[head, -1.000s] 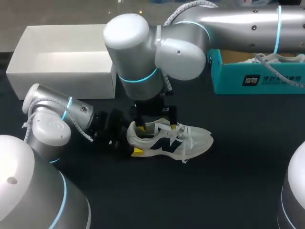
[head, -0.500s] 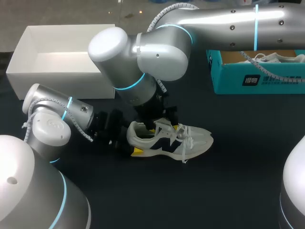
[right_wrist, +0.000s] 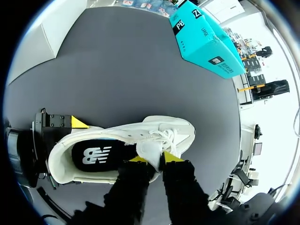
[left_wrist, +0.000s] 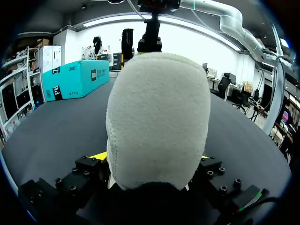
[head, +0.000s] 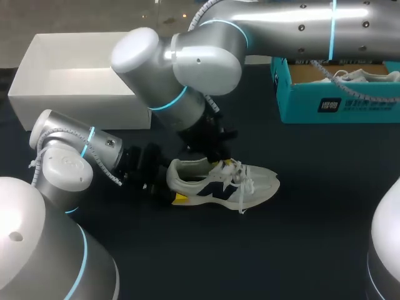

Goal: Take the shoe out of the shoebox, open the shoe tongue, remove and reinsert the insole, then place the shoe into the shoebox

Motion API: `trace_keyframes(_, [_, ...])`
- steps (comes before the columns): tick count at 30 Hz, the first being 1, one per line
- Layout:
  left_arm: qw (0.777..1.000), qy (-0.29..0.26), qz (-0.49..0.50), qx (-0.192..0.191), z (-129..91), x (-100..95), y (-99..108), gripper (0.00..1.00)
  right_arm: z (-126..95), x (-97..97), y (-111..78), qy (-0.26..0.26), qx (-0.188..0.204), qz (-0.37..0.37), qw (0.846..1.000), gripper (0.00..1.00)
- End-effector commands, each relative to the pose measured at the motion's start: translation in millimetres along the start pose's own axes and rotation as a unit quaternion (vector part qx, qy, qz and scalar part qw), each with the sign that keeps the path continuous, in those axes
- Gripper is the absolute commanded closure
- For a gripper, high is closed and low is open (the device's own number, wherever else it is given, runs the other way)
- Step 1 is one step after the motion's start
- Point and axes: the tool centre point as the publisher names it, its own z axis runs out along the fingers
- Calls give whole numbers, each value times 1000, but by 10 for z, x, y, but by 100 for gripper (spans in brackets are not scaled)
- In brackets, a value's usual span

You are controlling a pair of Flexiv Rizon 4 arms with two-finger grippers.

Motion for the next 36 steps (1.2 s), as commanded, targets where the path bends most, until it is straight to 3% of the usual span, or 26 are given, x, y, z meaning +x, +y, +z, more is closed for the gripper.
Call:
trace_keyframes(1, [1000, 1, 0, -1, 16, 9, 48, 100, 48, -179, 4, 27, 7, 122, 992, 100])
trace_keyframes(24, [1000, 1, 0, -1, 16, 9, 48, 100, 436, -986, 147, 18, 27, 159, 987, 100])
trace_keyframes(34, [1000, 1, 0, -1, 16, 9, 48, 100, 911, -1057, 148, 7, 50, 186, 981, 100])
trace_keyframes(36, [1000, 1, 0, -1, 16, 9, 48, 100, 993, -1033, 141, 8, 54, 185, 981, 89])
